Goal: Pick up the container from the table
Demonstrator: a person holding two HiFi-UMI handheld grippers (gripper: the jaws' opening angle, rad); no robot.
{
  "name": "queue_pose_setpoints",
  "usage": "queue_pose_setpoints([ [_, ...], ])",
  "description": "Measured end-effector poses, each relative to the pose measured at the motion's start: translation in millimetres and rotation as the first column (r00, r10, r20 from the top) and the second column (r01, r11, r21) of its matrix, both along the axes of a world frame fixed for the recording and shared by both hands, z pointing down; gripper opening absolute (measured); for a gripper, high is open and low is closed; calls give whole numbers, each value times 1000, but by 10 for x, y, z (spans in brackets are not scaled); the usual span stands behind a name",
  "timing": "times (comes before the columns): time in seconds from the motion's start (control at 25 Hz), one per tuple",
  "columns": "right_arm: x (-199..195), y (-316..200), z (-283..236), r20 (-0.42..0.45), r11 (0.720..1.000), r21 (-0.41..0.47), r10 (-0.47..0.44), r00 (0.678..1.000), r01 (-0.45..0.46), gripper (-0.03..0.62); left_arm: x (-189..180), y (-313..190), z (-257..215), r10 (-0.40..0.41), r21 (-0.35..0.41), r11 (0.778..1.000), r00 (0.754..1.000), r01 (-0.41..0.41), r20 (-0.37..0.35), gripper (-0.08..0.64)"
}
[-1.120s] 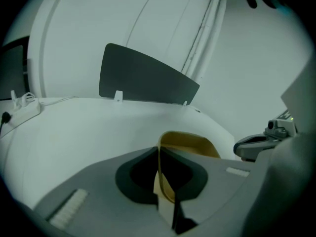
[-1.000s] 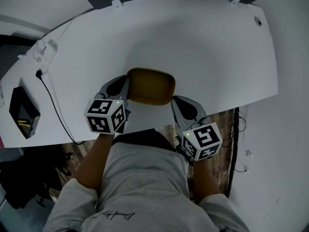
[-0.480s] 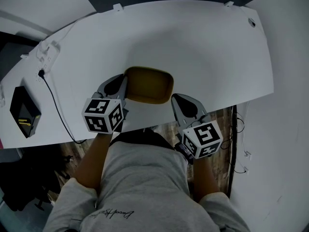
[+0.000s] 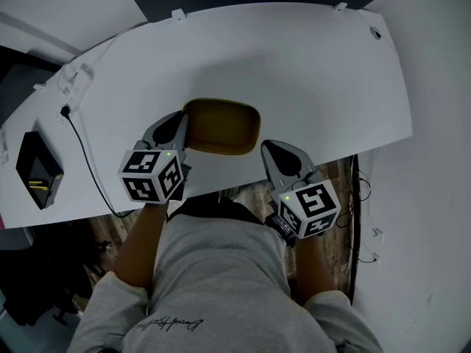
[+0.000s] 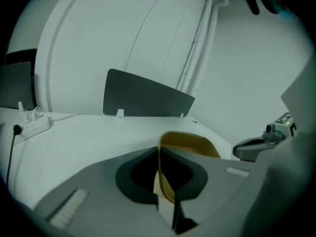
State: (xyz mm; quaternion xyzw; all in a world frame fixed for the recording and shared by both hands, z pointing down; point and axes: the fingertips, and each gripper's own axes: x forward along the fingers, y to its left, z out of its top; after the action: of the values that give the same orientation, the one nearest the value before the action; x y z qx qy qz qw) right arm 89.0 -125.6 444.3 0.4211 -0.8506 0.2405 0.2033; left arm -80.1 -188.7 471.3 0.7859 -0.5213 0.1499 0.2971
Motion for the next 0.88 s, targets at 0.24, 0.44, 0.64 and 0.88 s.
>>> queue_pose_setpoints([
  [0.24, -18, 29, -116, -1, 1000, 30, -4, 1000, 4, 15, 6, 78, -133, 4, 23, 1000, 1000, -4, -11, 14],
  [0.44, -36, 63, -192, 1, 999, 44, -12, 1000, 12, 15, 22, 183, -216, 15, 32, 999, 1000, -14, -10, 14],
  [0.64, -67, 92, -263, 3, 998, 59, -21, 1000, 21, 14, 8, 298, -280, 23, 38, 999, 1000, -22, -7, 14],
  [0.88, -90, 118, -349, 1, 997, 75, -37, 999, 37, 14, -15, 412, -363, 24, 45, 999, 1000, -24, -9, 14],
])
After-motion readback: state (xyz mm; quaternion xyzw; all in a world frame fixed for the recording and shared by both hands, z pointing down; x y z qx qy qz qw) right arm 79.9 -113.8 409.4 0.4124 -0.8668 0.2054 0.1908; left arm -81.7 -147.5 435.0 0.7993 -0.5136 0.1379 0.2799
